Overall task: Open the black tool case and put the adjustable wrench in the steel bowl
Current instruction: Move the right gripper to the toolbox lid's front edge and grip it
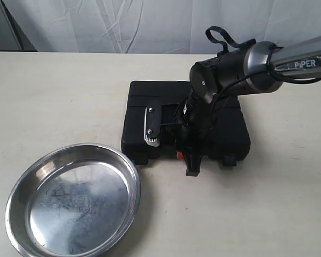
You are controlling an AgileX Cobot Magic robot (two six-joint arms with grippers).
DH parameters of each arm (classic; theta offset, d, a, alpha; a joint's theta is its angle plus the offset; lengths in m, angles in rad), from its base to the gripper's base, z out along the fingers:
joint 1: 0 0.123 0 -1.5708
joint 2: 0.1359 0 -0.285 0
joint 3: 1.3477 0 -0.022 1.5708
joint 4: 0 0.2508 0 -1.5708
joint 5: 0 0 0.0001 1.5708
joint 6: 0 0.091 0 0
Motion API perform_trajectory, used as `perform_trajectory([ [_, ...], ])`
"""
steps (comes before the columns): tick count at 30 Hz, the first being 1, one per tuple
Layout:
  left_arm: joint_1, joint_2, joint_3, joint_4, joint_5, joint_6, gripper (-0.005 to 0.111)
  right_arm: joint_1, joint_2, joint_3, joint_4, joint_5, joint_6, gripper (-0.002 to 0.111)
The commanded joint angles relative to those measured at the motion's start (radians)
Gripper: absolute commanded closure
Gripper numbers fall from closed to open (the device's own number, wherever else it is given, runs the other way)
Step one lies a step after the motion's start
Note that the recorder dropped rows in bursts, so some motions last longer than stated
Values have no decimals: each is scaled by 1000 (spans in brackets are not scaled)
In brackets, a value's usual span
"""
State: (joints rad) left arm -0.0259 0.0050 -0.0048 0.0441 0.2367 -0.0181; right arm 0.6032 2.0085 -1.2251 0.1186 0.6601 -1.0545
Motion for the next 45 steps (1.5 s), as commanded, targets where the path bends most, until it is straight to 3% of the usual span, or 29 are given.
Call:
perform_trajectory([
  [1,-6,-5,5,3,-3,0,107,-4,-4,-7,-5,25,12,72],
  [3,-6,-5,5,3,-3,0,107,-4,-4,-7,-19,25,12,66],
  [5,-6,-5,5,3,-3,0,107,-4,-4,-7,-24,29,12,68],
  [13,-6,-5,5,3,-3,0,107,-4,-4,-7,-54,32,34,90],
  [22,-6,-5,5,3,-3,0,107,-4,-22,-7,-67,32,37,75],
  [45,-6,-5,5,3,-3,0,107,-4,-27,-7,-68,-22,37,74],
])
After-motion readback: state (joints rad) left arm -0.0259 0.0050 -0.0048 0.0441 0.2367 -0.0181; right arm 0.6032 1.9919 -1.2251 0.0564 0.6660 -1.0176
